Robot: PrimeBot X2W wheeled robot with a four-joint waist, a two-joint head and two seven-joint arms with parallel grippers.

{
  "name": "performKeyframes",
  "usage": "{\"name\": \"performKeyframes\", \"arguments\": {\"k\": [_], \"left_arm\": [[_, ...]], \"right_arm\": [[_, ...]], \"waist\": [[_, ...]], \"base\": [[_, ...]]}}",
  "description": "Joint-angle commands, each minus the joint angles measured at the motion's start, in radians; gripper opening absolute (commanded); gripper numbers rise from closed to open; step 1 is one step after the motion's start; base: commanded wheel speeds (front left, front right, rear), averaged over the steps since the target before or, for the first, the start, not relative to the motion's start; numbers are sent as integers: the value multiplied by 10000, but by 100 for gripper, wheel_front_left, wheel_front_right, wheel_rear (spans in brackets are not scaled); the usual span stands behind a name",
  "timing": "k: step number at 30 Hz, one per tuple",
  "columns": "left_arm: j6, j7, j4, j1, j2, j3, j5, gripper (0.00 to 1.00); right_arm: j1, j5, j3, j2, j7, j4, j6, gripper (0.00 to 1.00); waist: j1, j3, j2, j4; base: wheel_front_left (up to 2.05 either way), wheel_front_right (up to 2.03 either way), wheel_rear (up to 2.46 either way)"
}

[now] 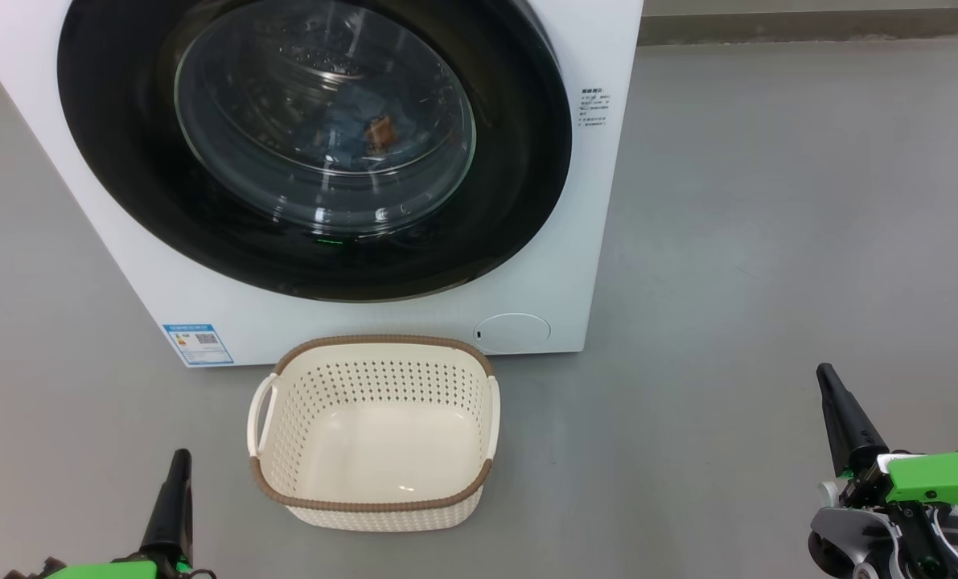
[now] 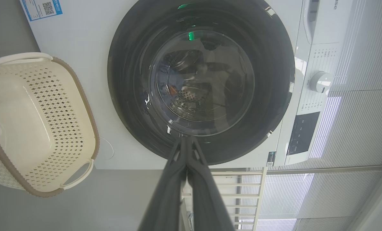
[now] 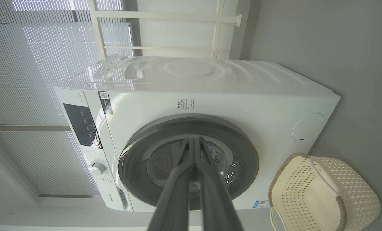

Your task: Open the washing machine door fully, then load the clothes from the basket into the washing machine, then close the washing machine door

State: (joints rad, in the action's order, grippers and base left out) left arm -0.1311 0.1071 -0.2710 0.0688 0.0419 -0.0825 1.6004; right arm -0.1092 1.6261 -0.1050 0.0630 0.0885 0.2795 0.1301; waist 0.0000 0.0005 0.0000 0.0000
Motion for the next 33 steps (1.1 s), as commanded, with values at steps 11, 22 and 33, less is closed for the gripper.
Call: {"name": "performKeyframes", "arguments": {"k": [11,22,33], "left_arm": [[4,73,184,469,84,-331,67,0],[4,73,188,468,84,-331,67,0],[4,73,190,467,84,-331,67,0]], "right_arm": [[-38,-2,116,30,81,-300,6,0],[-39,-14,102,20,93,-299,6,0],[-40,-24,90,11,103,-298,6,0]], "waist": [[0,0,0,0],[0,0,0,0],[0,0,0,0]], "base": [[0,0,0],[0,0,0],[0,0,0]]}}
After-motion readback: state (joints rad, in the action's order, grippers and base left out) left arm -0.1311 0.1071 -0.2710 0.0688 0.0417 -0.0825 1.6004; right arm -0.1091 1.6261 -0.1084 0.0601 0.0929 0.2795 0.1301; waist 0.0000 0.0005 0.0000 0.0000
